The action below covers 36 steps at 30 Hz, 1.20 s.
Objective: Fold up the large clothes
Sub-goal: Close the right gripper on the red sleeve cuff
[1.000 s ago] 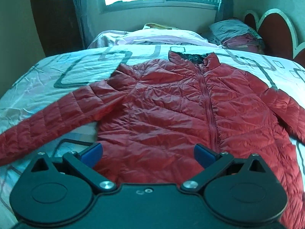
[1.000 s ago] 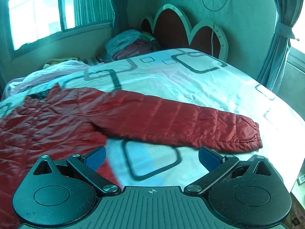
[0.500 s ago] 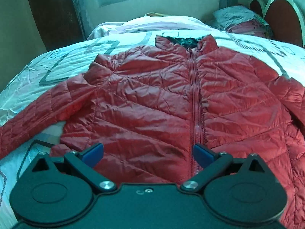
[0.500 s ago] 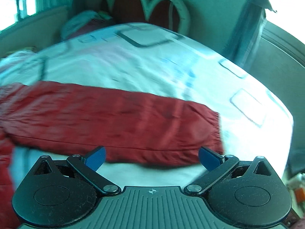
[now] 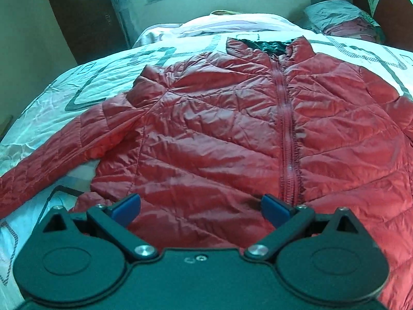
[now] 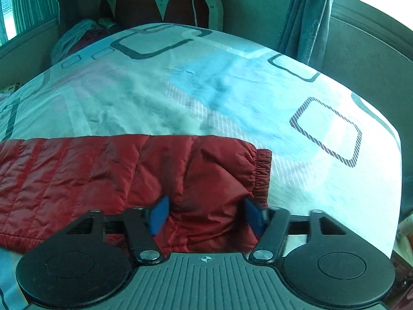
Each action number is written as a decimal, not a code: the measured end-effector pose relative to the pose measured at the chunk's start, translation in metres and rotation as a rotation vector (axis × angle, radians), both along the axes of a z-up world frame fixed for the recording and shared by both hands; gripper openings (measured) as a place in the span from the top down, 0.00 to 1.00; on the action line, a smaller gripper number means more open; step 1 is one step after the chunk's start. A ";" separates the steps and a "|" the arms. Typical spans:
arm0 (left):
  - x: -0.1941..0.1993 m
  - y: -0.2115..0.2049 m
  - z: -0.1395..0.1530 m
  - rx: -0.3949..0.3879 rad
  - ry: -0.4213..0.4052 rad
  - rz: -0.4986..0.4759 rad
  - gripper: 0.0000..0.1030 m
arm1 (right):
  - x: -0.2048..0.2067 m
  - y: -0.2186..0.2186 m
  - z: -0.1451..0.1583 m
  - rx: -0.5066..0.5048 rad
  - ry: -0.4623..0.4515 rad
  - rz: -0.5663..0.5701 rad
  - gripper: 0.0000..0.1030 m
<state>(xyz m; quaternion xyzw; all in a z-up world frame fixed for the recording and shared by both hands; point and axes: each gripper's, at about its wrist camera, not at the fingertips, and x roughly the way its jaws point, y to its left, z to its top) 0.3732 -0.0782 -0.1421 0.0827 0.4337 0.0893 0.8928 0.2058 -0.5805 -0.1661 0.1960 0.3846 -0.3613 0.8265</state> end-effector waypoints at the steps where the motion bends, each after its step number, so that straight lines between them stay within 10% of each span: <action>1: 0.000 0.001 0.000 -0.001 0.000 0.003 0.04 | 0.001 0.001 0.001 -0.002 -0.009 0.007 0.70; 5: 0.000 0.004 0.003 -0.003 -0.003 0.002 0.06 | 0.006 0.009 0.013 -0.022 -0.045 0.034 0.95; 19: -0.007 0.058 0.033 -0.066 -0.069 0.004 0.06 | 0.118 0.160 0.094 -0.163 -0.266 0.394 1.00; 24: -0.006 0.085 0.034 -0.106 -0.059 0.006 0.06 | 0.145 0.216 0.081 -0.116 -0.190 0.473 1.00; 30: 0.000 0.097 0.028 -0.115 -0.036 -0.006 0.06 | 0.107 0.181 0.054 -0.184 -0.051 0.322 0.97; 33: 0.001 0.092 0.025 -0.113 -0.028 -0.017 0.07 | 0.080 0.159 0.050 -0.242 -0.024 0.236 0.28; 36: 0.001 0.082 0.023 -0.100 -0.024 -0.034 0.07 | 0.069 0.143 0.047 -0.289 -0.001 0.233 0.16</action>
